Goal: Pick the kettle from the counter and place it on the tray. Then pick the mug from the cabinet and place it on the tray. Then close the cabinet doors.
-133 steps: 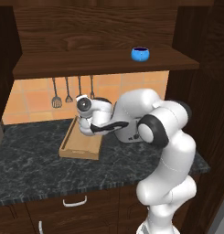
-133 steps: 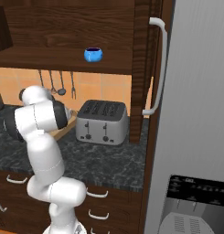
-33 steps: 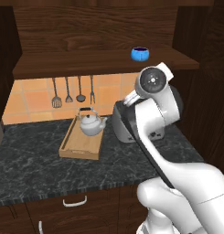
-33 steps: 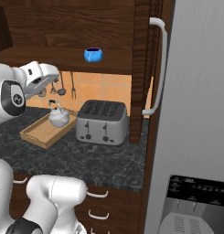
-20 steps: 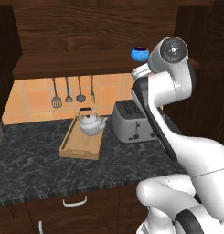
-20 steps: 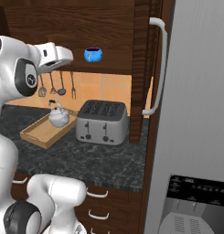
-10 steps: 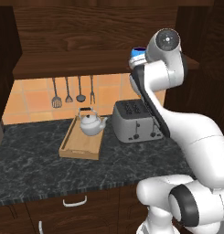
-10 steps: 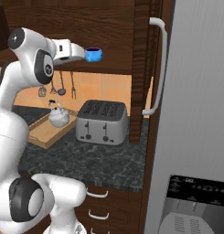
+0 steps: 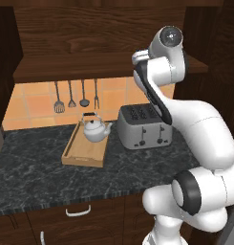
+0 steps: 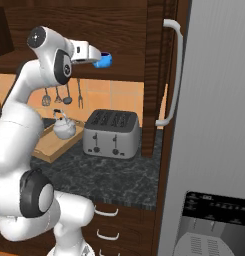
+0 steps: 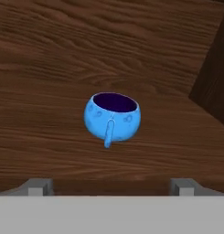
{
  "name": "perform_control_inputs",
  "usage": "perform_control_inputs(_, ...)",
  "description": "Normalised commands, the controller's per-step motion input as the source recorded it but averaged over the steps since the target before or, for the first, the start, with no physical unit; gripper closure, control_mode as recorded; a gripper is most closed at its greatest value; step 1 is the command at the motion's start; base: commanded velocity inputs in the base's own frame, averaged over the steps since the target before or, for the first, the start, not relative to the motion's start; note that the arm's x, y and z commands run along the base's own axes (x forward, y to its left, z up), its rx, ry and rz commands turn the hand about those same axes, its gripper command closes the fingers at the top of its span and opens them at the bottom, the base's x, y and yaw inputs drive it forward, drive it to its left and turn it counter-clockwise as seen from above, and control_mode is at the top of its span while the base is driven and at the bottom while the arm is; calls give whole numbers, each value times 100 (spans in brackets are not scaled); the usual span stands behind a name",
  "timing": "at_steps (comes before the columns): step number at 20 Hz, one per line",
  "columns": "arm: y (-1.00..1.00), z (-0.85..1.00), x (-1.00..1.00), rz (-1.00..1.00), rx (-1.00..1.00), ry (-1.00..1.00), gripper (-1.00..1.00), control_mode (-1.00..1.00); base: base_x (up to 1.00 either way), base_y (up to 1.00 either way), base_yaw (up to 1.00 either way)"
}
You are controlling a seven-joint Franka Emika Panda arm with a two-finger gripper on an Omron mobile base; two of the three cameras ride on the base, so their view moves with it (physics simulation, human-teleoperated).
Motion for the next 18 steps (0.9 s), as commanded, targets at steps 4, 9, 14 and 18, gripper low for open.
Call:
perform_control_inputs(4,-5,-4,35,0,0,0,-100,-100,0,0,0)
perform_control_inputs(9,-3,-14,36,-3,6,0,-100,-100,0,0,0)
perform_control_inputs(14,-6,-17,33,-3,5,0,-100,-100,0,0,0)
perform_control_inputs(18,-6,-9,36,-3,1,0,-100,-100,0,0,0)
